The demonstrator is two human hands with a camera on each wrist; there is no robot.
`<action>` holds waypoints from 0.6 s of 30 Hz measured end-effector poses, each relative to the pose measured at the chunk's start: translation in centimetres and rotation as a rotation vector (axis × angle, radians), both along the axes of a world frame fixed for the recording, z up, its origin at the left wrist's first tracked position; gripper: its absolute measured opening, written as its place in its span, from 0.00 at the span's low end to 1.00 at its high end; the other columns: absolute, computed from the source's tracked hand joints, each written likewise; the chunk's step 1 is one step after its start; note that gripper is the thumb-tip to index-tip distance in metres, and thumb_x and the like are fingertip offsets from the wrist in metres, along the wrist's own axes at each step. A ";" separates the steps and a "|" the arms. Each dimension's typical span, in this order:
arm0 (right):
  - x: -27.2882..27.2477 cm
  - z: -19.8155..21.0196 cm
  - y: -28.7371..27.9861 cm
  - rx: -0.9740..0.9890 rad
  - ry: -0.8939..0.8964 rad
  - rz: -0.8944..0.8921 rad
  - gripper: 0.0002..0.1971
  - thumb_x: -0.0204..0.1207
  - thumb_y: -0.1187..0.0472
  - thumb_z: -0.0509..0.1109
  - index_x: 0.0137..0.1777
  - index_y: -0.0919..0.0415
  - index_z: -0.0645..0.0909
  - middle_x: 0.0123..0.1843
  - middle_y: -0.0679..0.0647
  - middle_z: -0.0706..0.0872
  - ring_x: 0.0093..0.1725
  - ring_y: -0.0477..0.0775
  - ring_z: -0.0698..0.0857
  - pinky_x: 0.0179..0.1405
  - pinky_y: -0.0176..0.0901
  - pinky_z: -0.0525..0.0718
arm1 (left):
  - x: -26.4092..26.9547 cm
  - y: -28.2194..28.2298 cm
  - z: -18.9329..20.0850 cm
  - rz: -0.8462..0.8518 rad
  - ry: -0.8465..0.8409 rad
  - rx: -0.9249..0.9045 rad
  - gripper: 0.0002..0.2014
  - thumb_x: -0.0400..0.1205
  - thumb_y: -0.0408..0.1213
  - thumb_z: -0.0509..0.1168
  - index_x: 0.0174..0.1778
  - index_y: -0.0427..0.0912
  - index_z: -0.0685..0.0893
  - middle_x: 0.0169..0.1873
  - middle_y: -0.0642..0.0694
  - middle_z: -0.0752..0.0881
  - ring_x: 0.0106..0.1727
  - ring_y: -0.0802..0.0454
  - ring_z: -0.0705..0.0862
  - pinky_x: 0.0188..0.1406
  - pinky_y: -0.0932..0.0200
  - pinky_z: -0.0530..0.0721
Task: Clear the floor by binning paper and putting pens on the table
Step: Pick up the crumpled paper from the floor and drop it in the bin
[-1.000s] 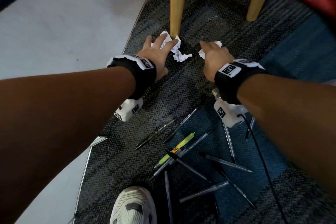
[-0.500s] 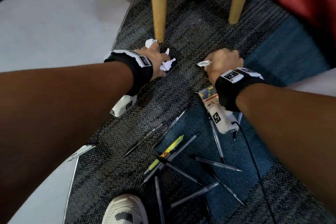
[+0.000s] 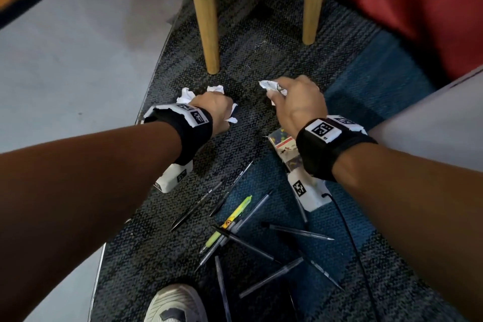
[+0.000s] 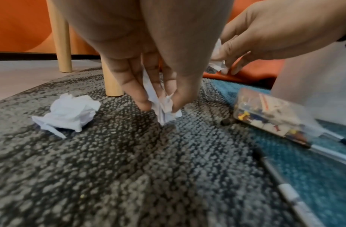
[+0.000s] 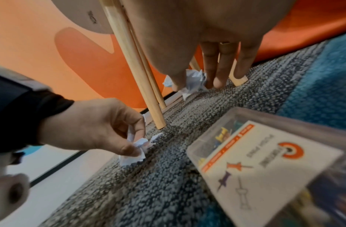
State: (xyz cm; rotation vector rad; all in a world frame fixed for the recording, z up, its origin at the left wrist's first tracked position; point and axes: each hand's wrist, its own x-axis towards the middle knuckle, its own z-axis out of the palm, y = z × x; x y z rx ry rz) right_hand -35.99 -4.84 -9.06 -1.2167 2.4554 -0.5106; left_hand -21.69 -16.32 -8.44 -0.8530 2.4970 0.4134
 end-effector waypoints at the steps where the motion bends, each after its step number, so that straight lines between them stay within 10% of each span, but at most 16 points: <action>1: 0.1 0.3 0.3 -0.027 -0.018 -0.006 0.16 0.84 0.48 0.62 0.66 0.51 0.81 0.59 0.62 0.80 0.60 0.68 0.79 0.62 0.57 0.79 | 0.2 0.3 0.2 0.012 0.028 0.025 0.07 0.79 0.36 0.67 0.44 0.39 0.76 0.53 0.39 0.80 0.54 0.35 0.81 0.49 0.49 0.81; 9: 0.3 5.4 3.9 -0.349 -0.170 -0.148 0.15 0.85 0.49 0.61 0.54 0.62 0.78 0.38 0.53 0.80 0.44 0.58 0.79 0.43 0.46 0.73 | 0.5 3.8 5.3 0.090 0.444 0.129 0.07 0.79 0.41 0.68 0.41 0.46 0.76 0.38 0.51 0.85 0.39 0.52 0.78 0.38 0.59 0.72; 15: -0.3 12.2 7.8 -0.430 -0.143 -0.171 0.18 0.84 0.47 0.62 0.33 0.52 0.67 0.27 0.45 0.72 0.29 0.40 0.74 0.32 0.38 0.62 | -2.3 6.9 12.5 0.113 0.773 0.165 0.09 0.82 0.45 0.67 0.44 0.47 0.74 0.31 0.50 0.85 0.33 0.53 0.80 0.32 0.65 0.74; 18: -0.7 16.4 9.7 -0.573 -0.157 -0.184 0.17 0.83 0.45 0.62 0.35 0.51 0.71 0.28 0.46 0.77 0.32 0.41 0.80 0.38 0.42 0.79 | -4.2 8.7 16.7 0.155 0.942 0.255 0.08 0.82 0.44 0.66 0.44 0.48 0.73 0.23 0.53 0.82 0.28 0.53 0.81 0.31 0.59 0.77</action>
